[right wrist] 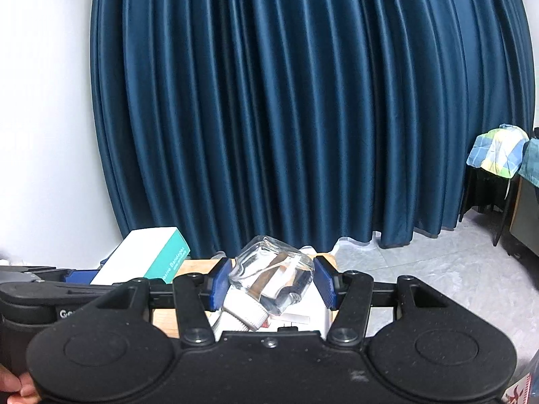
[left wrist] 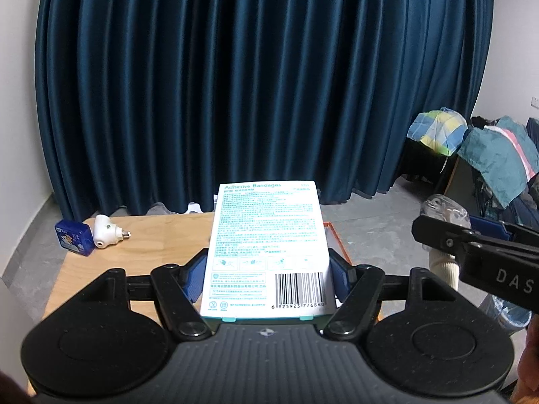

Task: Organize rigid objects
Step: 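Lift the bandage box and glass bottle and carry both over the tray, then hold the bandage box and glass bottle above the tray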

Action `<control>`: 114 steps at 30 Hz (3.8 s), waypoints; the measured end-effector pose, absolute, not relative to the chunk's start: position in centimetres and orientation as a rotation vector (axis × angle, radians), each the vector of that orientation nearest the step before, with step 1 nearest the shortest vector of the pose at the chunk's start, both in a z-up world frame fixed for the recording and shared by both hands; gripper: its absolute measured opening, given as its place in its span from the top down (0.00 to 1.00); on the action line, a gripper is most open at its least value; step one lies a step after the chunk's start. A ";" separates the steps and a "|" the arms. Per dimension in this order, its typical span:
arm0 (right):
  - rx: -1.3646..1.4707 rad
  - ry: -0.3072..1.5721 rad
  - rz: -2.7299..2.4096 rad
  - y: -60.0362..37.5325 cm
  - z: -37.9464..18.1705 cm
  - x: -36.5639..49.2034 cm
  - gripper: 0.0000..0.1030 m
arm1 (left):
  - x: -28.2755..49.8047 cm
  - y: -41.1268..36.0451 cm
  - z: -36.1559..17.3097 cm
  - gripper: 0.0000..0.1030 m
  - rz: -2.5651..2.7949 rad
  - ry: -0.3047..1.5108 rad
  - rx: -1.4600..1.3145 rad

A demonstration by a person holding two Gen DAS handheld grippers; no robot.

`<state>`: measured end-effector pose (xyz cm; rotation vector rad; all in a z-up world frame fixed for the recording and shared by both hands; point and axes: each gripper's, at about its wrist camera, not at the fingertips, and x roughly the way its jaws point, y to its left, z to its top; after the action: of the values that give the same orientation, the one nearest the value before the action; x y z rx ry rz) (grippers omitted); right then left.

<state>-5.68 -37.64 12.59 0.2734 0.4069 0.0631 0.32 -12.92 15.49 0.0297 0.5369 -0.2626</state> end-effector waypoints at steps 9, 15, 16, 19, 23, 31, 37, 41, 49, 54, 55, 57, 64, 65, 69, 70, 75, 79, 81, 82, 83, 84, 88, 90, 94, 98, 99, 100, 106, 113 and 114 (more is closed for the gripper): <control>0.268 0.409 0.086 -37.6 13.2 -6.9 0.38 | -0.9 -13.3 16.2 0.31 -0.225 0.543 0.018; 0.260 0.423 0.093 -37.9 12.9 -6.6 0.38 | -1.2 -13.3 15.9 0.31 -0.212 0.541 0.025; 0.255 0.429 0.093 -37.8 12.8 -6.4 0.38 | -1.2 -13.1 15.8 0.31 -0.213 0.543 0.022; 0.224 0.448 0.094 -37.6 12.3 -5.6 0.37 | -1.2 -12.8 15.2 0.31 -0.201 0.557 0.016; 0.228 0.480 0.099 -37.4 11.6 -4.5 0.37 | -0.9 -12.5 14.5 0.31 -0.187 0.579 0.010; 0.238 0.544 0.101 -36.6 9.9 -2.5 0.37 | -0.4 -12.4 13.9 0.31 -0.174 0.592 0.016; 0.250 0.560 0.094 -36.6 8.9 -1.4 0.37 | -0.2 -12.6 13.7 0.31 -0.181 0.598 0.023; 0.258 0.564 0.090 -36.5 8.3 -1.4 0.37 | -0.1 -12.5 13.4 0.31 -0.186 0.603 0.028; 0.268 0.576 0.089 -36.3 7.4 -1.6 0.37 | 0.0 -12.8 13.0 0.31 -0.195 0.614 0.038; 0.271 0.576 0.085 -36.2 7.4 -1.5 0.37 | 0.0 -12.9 12.7 0.31 -0.203 0.621 0.039; 0.271 0.576 0.085 -36.2 7.4 -1.5 0.37 | 0.1 -13.0 12.7 0.31 -0.205 0.623 0.041; 0.273 0.576 0.085 -36.2 7.4 -1.5 0.37 | 0.0 -13.0 12.6 0.31 -0.206 0.622 0.043; 0.277 0.578 0.085 -36.1 7.3 -1.8 0.37 | 0.2 -13.0 12.5 0.31 -0.214 0.626 0.043; 0.278 0.578 0.085 -36.1 7.3 -1.7 0.37 | 0.2 -13.0 12.5 0.31 -0.214 0.626 0.043; 0.279 0.578 0.085 -36.1 7.3 -1.7 0.37 | 0.2 -13.0 12.4 0.31 -0.212 0.622 0.046; 0.279 0.579 0.085 -36.1 7.3 -1.7 0.37 | 0.2 -13.0 12.4 0.31 -0.214 0.622 0.046; 0.276 0.581 0.088 -36.0 7.3 -1.8 0.37 | 0.1 -12.9 12.3 0.31 -0.215 0.625 0.041; 0.277 0.581 0.087 -35.9 7.3 -1.8 0.37 | 0.2 -12.8 12.3 0.31 -0.215 0.625 0.039; 0.276 0.582 0.087 -35.9 7.3 -1.8 0.37 | 0.1 -12.8 12.3 0.31 -0.213 0.626 0.037; 0.277 0.582 0.087 -35.9 7.3 -1.8 0.37 | 0.2 -12.8 12.3 0.31 -0.213 0.626 0.035; 0.276 0.581 0.087 -35.9 7.3 -1.8 0.37 | 0.2 -12.8 12.3 0.31 -0.214 0.627 0.035; 0.276 0.582 0.087 -35.9 7.3 -1.8 0.37 | 0.1 -12.8 12.3 0.31 -0.215 0.628 0.036; 0.276 0.583 0.086 -35.8 7.2 -1.9 0.37 | 0.2 -12.8 12.2 0.31 -0.216 0.630 0.036; 0.277 0.584 0.086 -35.8 7.2 -1.9 0.37 | 0.2 -12.8 12.2 0.31 -0.216 0.629 0.035; 0.278 0.583 0.086 -35.8 7.2 -2.0 0.37 | 0.2 -12.7 12.2 0.31 -0.216 0.629 0.035; 0.278 0.582 0.086 -35.8 7.2 -2.0 0.37 | 0.2 -12.7 12.2 0.31 -0.217 0.630 0.036; 0.277 0.582 0.085 -35.8 7.2 -2.0 0.37 | 0.2 -12.7 12.2 0.31 -0.218 0.630 0.036; 0.277 0.583 0.084 -35.8 7.2 -2.0 0.37 | 0.2 -12.7 12.2 0.31 -0.218 0.630 0.037; 0.281 0.582 0.085 -35.8 7.2 -2.1 0.37 | 0.3 -12.8 12.2 0.31 -0.224 0.629 0.038; 0.279 0.581 0.085 -35.9 7.3 -2.0 0.37 | 0.4 -12.7 12.1 0.31 -0.227 0.628 0.040; 0.279 0.580 0.085 -36.0 7.3 -2.1 0.37 | 0.3 -12.7 12.1 0.31 -0.228 0.627 0.041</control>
<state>-2.07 -36.00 7.32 0.2791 0.5804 0.0848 0.35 -12.72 12.13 0.0406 0.6275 -0.2279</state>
